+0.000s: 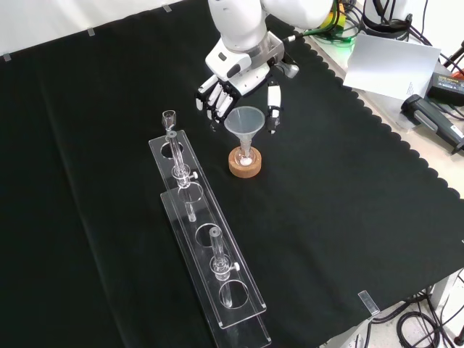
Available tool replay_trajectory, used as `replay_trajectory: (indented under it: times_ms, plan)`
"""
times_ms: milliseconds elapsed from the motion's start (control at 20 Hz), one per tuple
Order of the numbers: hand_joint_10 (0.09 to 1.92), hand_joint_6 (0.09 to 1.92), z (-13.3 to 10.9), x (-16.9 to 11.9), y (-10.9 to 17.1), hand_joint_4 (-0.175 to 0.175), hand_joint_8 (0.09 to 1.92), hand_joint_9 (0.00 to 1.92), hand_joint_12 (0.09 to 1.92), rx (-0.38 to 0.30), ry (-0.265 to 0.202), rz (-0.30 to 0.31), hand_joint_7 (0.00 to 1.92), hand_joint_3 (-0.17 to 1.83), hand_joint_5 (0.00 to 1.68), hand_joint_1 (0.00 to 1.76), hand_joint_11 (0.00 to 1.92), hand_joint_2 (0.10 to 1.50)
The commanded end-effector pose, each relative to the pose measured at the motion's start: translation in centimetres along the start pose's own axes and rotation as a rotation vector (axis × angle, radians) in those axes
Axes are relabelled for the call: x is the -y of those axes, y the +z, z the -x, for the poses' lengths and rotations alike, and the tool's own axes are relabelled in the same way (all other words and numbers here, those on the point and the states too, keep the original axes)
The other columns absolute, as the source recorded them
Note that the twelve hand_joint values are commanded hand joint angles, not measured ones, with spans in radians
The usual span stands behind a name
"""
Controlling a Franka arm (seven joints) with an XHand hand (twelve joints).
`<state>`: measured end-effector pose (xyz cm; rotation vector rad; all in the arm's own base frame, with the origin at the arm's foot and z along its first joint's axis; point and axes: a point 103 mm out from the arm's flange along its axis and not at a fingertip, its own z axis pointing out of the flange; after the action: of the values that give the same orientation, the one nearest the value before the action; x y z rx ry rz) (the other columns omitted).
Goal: Remove the funnel from the round-bottom flask.
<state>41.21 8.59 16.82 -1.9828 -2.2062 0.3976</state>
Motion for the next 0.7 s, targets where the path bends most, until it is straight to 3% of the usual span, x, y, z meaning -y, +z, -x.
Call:
replay_trajectory:
  times_ms: [50, 450, 700]
  plan:
    - [0.58, 0.09, 0.2, -0.1, -0.2, -0.015, 0.41, 0.55, 1.06, -0.020, 0.002, 0.020, 0.80, 0.03, 0.64, 0.49, 0.00, 0.73]
    - [0.54, 0.09, 0.3, -0.1, -0.7, 0.005, 0.38, 0.61, 1.09, -0.036, -0.002, 0.052, 0.86, 0.04, 0.69, 0.53, 0.00, 0.74]
    - [0.50, 0.09, 0.6, -0.1, -1.4, 0.012, 0.36, 0.66, 1.14, -0.016, -0.031, 0.063, 0.91, 0.04, 0.72, 0.56, 0.00, 0.75]
